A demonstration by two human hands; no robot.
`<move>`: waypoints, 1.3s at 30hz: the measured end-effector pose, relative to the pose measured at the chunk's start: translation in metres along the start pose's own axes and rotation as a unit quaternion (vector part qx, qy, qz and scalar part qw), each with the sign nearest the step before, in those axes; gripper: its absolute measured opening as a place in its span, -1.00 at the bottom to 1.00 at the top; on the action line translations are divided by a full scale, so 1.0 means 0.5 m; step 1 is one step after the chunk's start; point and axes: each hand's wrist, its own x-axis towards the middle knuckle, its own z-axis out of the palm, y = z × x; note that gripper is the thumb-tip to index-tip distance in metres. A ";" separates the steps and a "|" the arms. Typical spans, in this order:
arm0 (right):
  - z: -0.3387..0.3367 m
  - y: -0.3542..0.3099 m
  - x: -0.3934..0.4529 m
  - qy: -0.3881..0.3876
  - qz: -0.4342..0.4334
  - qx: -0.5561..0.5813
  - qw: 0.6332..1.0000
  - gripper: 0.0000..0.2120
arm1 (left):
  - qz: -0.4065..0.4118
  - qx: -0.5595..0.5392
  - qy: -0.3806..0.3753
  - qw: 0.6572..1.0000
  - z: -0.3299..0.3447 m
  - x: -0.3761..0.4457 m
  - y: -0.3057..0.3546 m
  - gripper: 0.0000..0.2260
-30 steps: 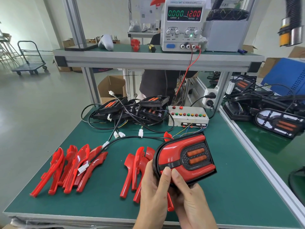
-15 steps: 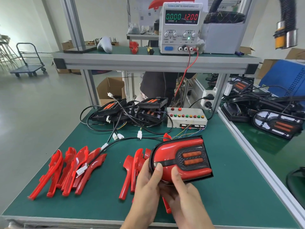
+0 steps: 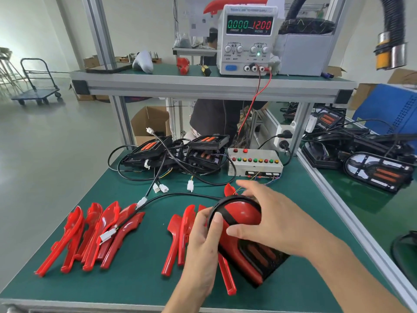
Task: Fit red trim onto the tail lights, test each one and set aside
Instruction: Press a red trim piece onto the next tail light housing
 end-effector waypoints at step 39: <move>0.034 0.032 -0.011 0.116 0.042 0.393 0.911 -0.62 | 0.113 0.107 -0.074 0.985 0.042 -0.001 0.033 -0.62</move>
